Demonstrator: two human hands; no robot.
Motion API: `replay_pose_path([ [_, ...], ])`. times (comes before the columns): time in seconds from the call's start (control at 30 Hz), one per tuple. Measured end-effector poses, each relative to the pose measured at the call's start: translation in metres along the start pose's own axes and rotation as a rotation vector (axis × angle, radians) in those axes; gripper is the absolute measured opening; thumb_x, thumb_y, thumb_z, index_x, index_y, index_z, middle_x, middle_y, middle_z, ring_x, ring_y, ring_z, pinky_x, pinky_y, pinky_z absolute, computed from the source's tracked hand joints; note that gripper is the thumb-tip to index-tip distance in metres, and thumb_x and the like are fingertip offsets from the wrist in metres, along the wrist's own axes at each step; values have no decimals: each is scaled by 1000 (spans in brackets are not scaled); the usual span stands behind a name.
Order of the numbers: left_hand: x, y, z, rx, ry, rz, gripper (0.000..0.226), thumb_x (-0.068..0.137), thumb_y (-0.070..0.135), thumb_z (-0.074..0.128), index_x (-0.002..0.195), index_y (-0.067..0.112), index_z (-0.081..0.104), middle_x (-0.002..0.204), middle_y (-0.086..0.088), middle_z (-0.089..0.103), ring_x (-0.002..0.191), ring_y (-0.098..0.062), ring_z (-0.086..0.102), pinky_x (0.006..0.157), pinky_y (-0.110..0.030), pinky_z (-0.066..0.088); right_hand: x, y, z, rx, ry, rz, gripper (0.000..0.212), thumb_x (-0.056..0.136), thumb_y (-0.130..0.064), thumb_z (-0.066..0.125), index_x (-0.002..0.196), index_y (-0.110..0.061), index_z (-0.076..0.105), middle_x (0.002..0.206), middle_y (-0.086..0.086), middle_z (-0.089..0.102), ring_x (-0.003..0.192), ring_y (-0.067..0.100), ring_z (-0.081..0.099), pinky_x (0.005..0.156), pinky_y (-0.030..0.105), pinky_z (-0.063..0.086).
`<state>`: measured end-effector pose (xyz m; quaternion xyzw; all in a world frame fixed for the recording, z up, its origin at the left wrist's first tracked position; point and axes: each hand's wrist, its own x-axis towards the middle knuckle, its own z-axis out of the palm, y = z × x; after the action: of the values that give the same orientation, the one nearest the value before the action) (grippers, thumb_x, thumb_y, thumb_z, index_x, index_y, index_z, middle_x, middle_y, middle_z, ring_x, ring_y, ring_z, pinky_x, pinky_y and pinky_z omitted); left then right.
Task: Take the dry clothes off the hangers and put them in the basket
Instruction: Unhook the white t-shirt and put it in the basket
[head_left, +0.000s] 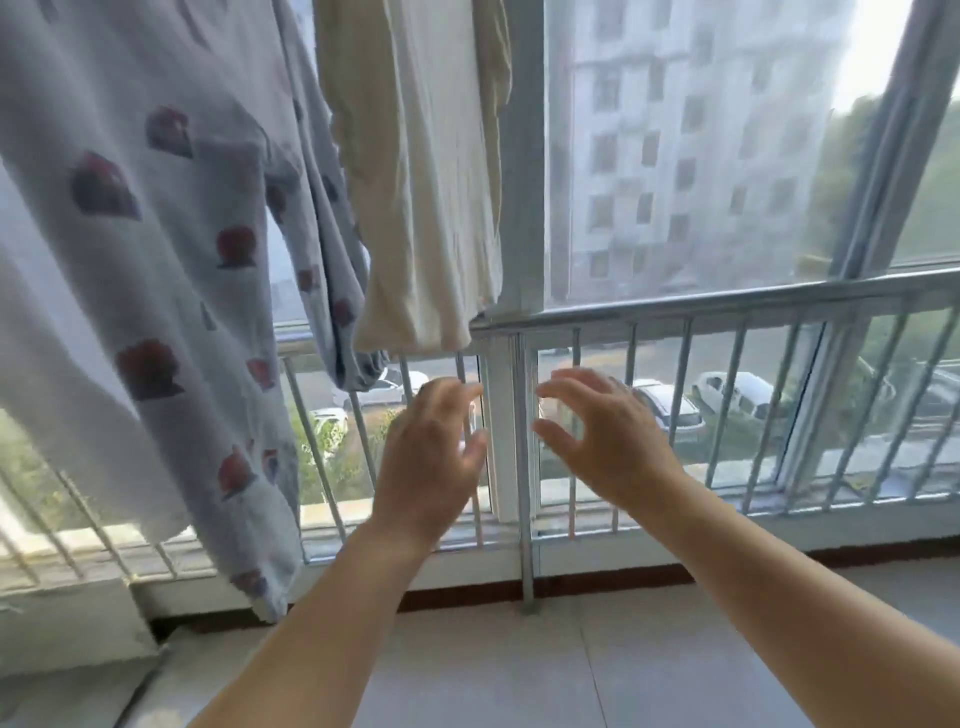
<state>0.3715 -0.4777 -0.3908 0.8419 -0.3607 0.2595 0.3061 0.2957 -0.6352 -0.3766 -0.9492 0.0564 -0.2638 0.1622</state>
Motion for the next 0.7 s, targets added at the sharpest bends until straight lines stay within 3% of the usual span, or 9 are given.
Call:
replay_pose_path([
  [0.1,23,22,-18,14,185,70,36,85,18,58,119,10,56,120,-7,57,113,-21,54,96,-37,44,20,-8,-31,19,143,-80,41,87,-36,60,126,-22,56,137,-2,49,133,20,38,108,34,24],
  [0.27,45,57,-43,101,415,159,35,83,28,53,114,13,58,110,-6,57,103,-12,48,90,-20,37,42,-19,-71,15,220,-165,49,88,-44,56,133,-28,47,147,-4,38,141,16,23,114,35,15],
  [0.5,95,93,-92,203,630,183,38,81,29,59,116,15,56,122,-14,55,113,-26,48,95,-34,34,68,-45,-124,-7,319,-298,55,85,-48,57,136,-29,44,147,-2,38,141,19,26,115,42,18],
  [0.7,138,108,-140,311,717,220,38,79,26,62,115,15,58,129,-16,49,121,-30,43,99,-47,35,94,-66,-165,-83,375,-348,56,87,-50,53,138,-30,40,149,-5,34,142,16,23,115,38,14],
])
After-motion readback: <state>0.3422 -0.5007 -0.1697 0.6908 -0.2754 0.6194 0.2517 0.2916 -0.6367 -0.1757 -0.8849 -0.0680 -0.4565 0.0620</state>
